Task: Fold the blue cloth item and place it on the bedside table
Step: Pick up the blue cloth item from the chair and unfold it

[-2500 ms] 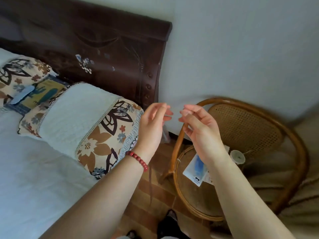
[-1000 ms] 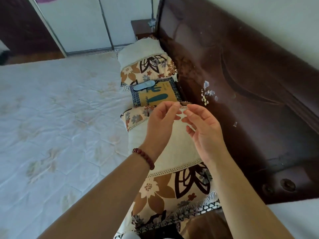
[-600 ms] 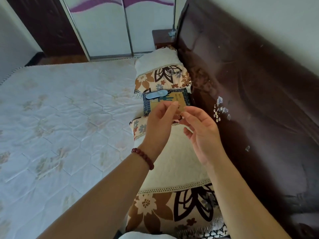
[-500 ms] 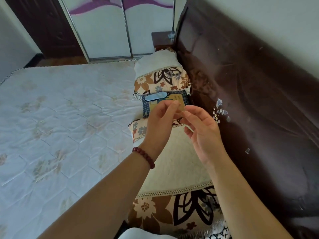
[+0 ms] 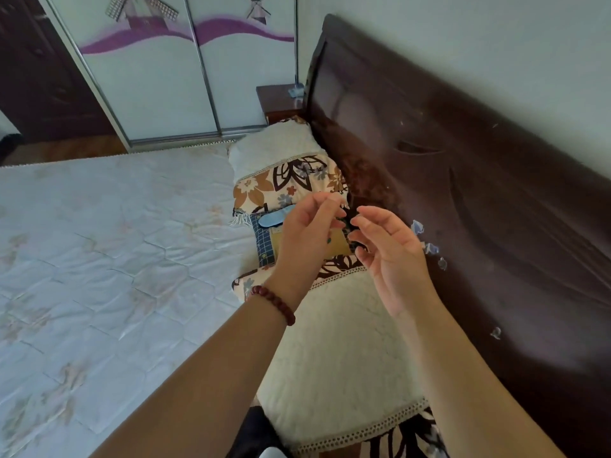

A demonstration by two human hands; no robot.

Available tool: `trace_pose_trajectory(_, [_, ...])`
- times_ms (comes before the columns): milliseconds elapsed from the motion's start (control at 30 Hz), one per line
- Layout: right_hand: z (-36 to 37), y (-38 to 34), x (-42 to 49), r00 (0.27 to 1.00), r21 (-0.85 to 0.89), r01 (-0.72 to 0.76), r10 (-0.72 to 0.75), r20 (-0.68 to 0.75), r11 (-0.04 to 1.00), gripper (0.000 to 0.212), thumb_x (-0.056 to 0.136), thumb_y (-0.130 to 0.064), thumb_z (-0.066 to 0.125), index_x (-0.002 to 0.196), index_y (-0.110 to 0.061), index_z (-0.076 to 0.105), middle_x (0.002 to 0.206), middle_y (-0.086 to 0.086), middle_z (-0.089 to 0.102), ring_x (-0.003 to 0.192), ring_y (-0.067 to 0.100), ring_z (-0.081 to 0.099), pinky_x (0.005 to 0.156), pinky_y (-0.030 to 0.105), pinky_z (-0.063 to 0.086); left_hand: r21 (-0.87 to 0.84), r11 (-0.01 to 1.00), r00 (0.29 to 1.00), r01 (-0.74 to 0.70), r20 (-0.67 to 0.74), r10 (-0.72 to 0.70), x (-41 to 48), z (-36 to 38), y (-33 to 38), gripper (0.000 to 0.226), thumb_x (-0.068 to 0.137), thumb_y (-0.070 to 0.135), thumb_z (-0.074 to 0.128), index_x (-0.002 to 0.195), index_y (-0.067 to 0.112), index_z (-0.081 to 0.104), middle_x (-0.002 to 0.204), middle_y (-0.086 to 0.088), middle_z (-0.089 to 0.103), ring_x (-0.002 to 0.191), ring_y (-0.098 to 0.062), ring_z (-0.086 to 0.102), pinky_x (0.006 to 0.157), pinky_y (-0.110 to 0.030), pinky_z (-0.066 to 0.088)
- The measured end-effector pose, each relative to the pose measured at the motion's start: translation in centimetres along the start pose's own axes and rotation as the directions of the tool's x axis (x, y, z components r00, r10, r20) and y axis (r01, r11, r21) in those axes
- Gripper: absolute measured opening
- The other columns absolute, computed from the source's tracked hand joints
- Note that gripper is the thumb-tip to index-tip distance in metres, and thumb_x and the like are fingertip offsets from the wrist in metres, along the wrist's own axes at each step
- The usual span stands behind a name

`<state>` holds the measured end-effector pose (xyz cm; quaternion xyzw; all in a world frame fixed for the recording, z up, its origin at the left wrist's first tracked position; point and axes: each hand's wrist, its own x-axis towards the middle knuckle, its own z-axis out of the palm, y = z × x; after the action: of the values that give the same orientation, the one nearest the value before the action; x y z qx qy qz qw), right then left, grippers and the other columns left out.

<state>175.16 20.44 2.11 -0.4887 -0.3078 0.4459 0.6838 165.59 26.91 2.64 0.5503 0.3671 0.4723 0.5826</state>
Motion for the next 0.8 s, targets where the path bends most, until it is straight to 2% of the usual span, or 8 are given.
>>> trace_pose_trajectory(167, [2.4,2.2,4.9,0.998,-0.003,-0.054,0.054,-0.03,0.999,0.013,0.087,-0.016,0.062,0.085,-0.026,0.071,0.077,-0.011,0.071,0.07,0.002,0.064,0.072,0.026,0.043,-0.014,0.998,0.998,0.066,0.022,-0.066,4.9,-2.0,-1.7,0.017,0.09,0.031,0.055,0.077,0.025,0.064,0.065,0.015,0.065,0.076,-0.012,0.065,0.077,-0.032,0.052])
trace_pose_trajectory(300, [3.8,3.9,8.4,0.996,0.007,-0.086,0.086,-0.018,0.996,0.016,0.088,-0.016,0.061,0.083,-0.028,0.071,0.081,-0.008,0.071,0.077,0.007,0.063,0.073,0.027,0.042,-0.034,0.996,0.996,0.083,0.018,-0.083,8.2,-3.7,-3.0,0.016,0.09,0.024,0.055,0.078,0.022,0.064,0.065,0.012,0.067,0.071,-0.007,0.066,0.062,-0.013,0.05])
trace_pose_trajectory(367, [4.6,4.6,10.2,0.996,0.016,-0.093,0.093,0.0,0.996,0.02,0.089,-0.016,0.06,0.08,-0.03,0.071,0.08,-0.009,0.071,0.078,0.007,0.062,0.073,0.027,0.041,-0.039,0.996,0.996,0.086,0.006,-0.086,9.9,-4.4,-3.7,0.014,0.09,0.023,0.056,0.079,0.021,0.065,0.067,0.012,0.068,0.068,-0.004,0.065,0.059,-0.009,0.047])
trace_pose_trajectory(533, [5.6,6.3,14.1,0.995,0.038,-0.094,0.093,0.028,0.995,0.009,0.087,-0.017,0.062,0.089,-0.022,0.069,0.08,-0.008,0.072,0.077,0.006,0.064,0.069,0.021,0.046,0.008,0.999,0.999,0.052,0.004,-0.052,13.8,-5.7,-5.5,0.007,0.086,0.023,0.063,0.085,0.017,0.067,0.075,0.011,0.069,0.07,-0.002,0.065,0.061,-0.01,0.049])
trace_pose_trajectory(633, [5.9,7.9,16.3,0.994,0.024,-0.107,0.107,0.013,0.994,0.007,0.086,-0.02,0.063,0.091,-0.022,0.068,0.078,-0.01,0.072,0.076,0.004,0.065,0.072,0.025,0.044,0.024,0.999,0.999,0.026,0.037,-0.027,16.1,-6.5,-6.8,0.006,0.085,0.022,0.063,0.085,0.018,0.067,0.075,0.012,0.069,0.07,-0.001,0.065,0.062,-0.012,0.05])
trace_pose_trajectory(700, [6.2,9.1,17.9,0.993,0.022,-0.116,0.116,0.01,0.993,0.008,0.085,-0.024,0.065,0.092,-0.022,0.068,0.08,-0.01,0.071,0.076,0.004,0.065,0.073,0.027,0.043,0.025,1.0,0.999,0.005,0.054,-0.006,17.7,-7.0,-7.8,0.004,0.085,0.02,0.063,0.086,0.017,0.066,0.071,0.015,0.068,0.066,0.002,0.064,0.06,-0.01,0.049])
trace_pose_trajectory(800, [6.5,10.9,20.1,0.992,0.034,-0.127,0.127,-0.001,0.991,0.024,0.076,-0.033,0.069,0.096,-0.02,0.067,0.082,-0.009,0.071,0.076,0.005,0.065,0.069,0.021,0.046,0.046,0.999,0.998,-0.022,0.058,0.019,19.7,-7.7,-9.7,0.003,0.084,0.018,0.064,0.085,0.016,0.066,0.069,0.018,0.068,0.064,0.003,0.064,0.058,-0.008,0.048])
